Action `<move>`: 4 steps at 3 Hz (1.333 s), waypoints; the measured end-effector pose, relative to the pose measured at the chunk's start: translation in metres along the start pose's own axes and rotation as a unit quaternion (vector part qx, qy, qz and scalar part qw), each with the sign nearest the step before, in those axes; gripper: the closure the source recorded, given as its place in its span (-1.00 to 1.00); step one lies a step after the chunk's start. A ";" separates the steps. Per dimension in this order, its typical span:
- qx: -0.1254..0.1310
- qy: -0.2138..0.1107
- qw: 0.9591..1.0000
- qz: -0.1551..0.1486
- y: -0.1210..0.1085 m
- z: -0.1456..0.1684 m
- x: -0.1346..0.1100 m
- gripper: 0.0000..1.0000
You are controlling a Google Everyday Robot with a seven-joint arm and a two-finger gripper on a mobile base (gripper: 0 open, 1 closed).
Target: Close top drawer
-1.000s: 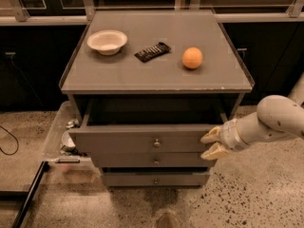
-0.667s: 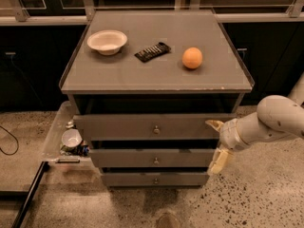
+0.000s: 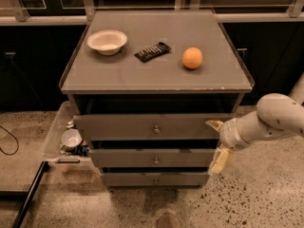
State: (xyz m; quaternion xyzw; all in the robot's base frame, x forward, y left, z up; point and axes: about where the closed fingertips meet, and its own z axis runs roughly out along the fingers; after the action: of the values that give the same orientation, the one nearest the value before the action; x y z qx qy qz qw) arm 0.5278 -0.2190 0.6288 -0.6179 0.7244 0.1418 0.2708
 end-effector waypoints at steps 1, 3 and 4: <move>-0.008 0.003 1.000 -0.016 0.003 -0.024 -0.018 -1.00; -0.006 0.008 0.997 -0.078 0.005 -0.100 -0.078 -1.00; 0.025 0.027 0.992 -0.122 -0.002 -0.143 -0.113 -1.00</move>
Offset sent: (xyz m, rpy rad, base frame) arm -0.0326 0.0087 0.1340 -0.0197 -0.0554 0.1292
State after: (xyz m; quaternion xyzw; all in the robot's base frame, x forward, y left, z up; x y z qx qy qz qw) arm 0.5084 -0.2040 0.8089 -0.6982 0.6541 0.0728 0.2817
